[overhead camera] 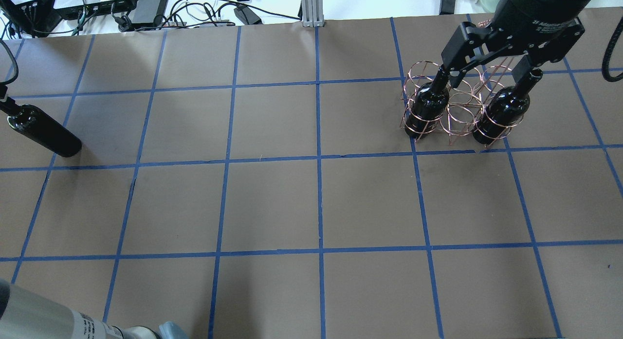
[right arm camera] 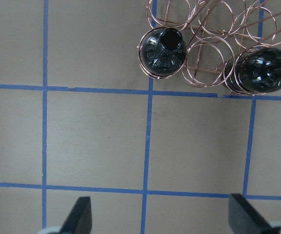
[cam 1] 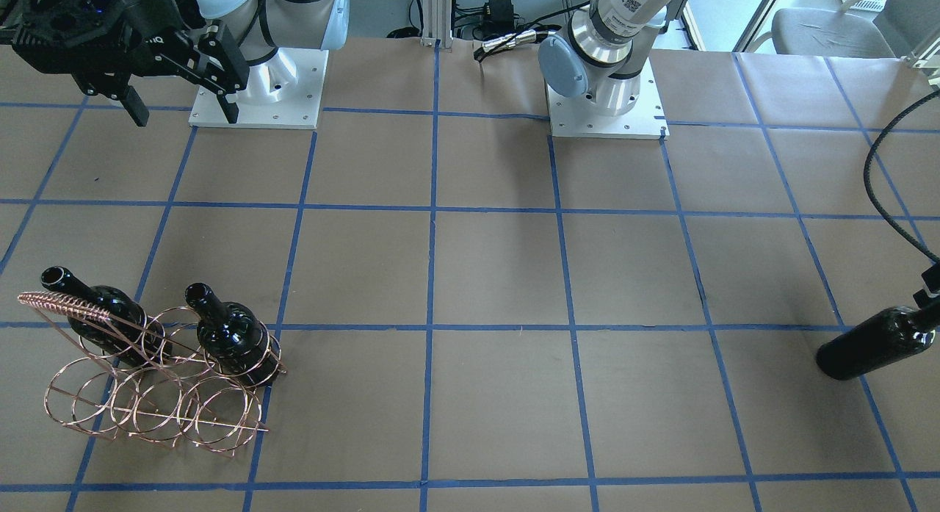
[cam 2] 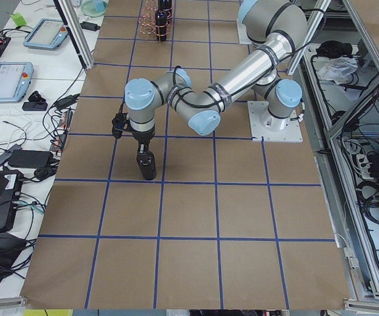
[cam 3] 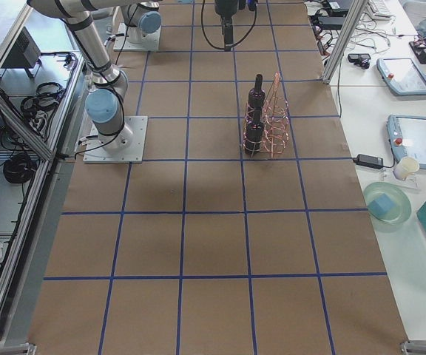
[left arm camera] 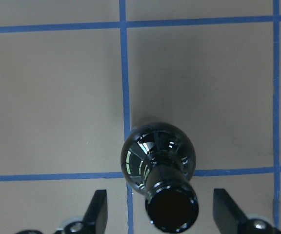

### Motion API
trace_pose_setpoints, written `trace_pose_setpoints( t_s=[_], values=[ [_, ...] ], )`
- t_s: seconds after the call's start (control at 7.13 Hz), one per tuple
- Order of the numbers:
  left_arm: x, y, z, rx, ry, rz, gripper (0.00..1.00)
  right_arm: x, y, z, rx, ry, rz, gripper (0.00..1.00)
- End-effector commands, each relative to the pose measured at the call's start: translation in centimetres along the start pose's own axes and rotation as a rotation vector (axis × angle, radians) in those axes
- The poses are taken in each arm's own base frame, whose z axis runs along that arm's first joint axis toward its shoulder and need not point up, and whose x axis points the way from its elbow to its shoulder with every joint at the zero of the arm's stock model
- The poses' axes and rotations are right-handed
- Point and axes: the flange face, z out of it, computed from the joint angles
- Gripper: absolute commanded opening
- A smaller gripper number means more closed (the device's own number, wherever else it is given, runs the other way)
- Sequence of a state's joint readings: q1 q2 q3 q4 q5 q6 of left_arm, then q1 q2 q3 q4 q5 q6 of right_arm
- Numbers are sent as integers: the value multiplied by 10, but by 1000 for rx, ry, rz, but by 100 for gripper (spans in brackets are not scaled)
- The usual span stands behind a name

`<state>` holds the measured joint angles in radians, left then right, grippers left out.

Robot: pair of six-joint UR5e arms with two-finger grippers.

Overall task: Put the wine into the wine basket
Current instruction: 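Close the left gripper on the bottle neck and lift it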

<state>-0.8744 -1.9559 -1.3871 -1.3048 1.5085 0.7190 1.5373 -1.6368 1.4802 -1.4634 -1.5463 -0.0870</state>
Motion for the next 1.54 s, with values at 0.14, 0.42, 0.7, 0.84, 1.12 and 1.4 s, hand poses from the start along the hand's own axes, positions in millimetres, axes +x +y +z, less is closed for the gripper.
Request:
trace_pose_setpoints(
  t_s=[0.14,0.42,0.7,0.84,1.12,1.4],
  values=[
    [-1,-1,9,-7,9,7,68,-1,1,-1,1,0,-2,100],
    [-3,-4,6,16,-9,12,68,-1,1,-1,1,0,4,100],
    [-6,-7,13,26,-8,10,63,-1,1,-1,1,0,3,100],
    [-6,-8,16,24,-2,2,63,-1,1,-1,1,0,3,100],
    [-3,-9,15,25,-1,5,43,-1,0,0,0,0,0,100],
    [-1,-9,12,21,-10,11,0,0,-1,-2,15,3,-2,100]
  ],
)
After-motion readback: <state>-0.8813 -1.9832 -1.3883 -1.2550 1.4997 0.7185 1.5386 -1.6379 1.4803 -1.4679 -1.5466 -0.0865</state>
